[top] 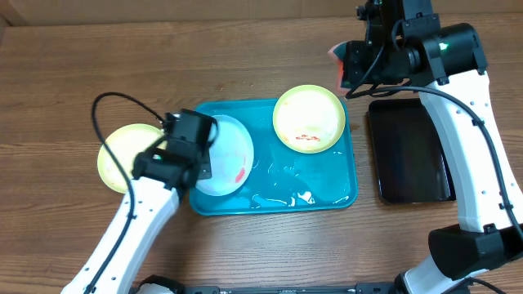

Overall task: Clean dirty plates on tray and stack at the side
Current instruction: 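Lift the white plate with the left gripper and stack it on the yellow plate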

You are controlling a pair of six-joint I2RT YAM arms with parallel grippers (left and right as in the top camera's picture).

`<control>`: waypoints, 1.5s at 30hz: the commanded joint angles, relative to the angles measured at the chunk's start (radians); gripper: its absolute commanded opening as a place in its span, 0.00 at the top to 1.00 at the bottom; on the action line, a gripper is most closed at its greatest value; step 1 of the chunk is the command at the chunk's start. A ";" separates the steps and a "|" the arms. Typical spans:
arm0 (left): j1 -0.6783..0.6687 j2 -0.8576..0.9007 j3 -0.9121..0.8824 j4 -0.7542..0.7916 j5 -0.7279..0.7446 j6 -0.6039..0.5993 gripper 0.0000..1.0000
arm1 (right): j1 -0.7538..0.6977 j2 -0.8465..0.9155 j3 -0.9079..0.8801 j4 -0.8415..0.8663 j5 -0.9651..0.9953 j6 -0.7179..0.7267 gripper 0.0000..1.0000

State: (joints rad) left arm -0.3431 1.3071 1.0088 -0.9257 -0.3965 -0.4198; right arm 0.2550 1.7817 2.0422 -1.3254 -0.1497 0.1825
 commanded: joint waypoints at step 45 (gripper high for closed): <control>-0.405 -0.021 0.036 0.018 -0.407 -0.166 0.96 | -0.004 -0.018 0.019 -0.016 -0.008 0.000 0.96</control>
State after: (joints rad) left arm -0.8059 1.3071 1.0145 -0.8978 -1.0283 -0.5026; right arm 0.2550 1.7817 2.0422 -1.3464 -0.1528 0.1829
